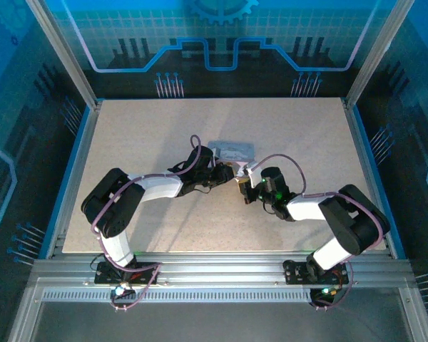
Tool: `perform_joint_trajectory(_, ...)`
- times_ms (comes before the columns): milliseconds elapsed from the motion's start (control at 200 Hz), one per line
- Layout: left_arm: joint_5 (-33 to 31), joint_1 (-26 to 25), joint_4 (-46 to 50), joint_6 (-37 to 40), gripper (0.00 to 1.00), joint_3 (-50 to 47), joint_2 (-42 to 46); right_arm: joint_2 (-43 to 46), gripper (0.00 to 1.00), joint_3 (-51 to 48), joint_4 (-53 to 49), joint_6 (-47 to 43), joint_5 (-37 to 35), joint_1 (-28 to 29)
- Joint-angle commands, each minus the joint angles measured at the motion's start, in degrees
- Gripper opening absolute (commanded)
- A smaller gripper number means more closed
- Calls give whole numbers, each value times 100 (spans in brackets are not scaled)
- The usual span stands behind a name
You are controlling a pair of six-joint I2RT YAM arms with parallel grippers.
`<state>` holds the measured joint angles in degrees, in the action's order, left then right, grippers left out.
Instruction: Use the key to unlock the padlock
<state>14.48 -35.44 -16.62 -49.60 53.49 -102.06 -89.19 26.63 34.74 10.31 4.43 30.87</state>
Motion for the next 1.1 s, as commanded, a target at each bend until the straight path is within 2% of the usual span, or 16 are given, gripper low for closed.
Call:
perform_joint_trajectory(0, 160, -44, -28, -13, 7, 192, 149, -67, 0, 110, 242, 76, -100, 86)
perform_joint_trajectory(1095, 124, -68, -14, 14, 7, 171, 178, -156, 0, 60, 244, 121, -302, 65)
